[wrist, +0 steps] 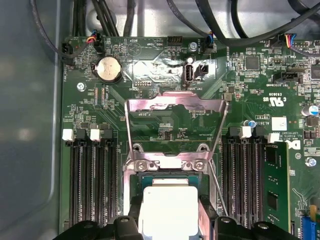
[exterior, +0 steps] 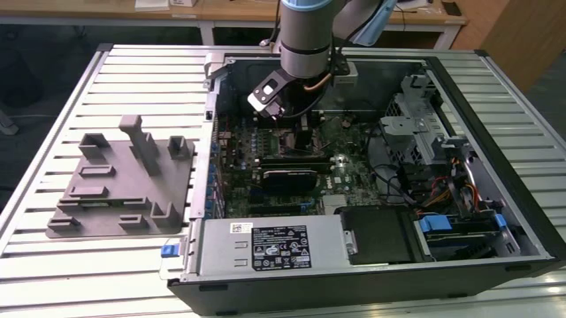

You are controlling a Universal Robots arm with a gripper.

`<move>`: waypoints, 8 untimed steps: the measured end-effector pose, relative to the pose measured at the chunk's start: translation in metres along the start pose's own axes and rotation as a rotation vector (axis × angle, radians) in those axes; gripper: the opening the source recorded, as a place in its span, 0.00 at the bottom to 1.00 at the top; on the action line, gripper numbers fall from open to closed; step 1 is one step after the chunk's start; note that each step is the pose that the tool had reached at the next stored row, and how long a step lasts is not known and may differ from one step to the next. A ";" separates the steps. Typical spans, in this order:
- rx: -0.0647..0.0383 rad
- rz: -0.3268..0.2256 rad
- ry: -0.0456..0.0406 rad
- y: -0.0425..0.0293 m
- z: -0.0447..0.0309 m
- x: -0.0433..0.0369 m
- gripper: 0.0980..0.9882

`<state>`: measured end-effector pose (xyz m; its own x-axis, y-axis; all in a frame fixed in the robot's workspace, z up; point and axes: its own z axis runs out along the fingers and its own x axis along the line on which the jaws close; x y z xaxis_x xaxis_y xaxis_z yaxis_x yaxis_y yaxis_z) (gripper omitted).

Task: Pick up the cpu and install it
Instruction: 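Place the cpu into insertion slot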

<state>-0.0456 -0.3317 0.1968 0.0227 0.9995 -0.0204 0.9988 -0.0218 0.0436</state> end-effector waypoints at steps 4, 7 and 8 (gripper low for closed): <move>0.000 0.000 0.0004 -0.0001 0.0011 -0.0001 0.48; 0.000 0.000 0.0001 -0.0001 0.0015 -0.0001 0.48; 0.000 0.000 0.0002 -0.0001 0.0016 -0.0001 0.48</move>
<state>-0.0456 -0.3318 0.1952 0.0226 0.9995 -0.0201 0.9988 -0.0217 0.0431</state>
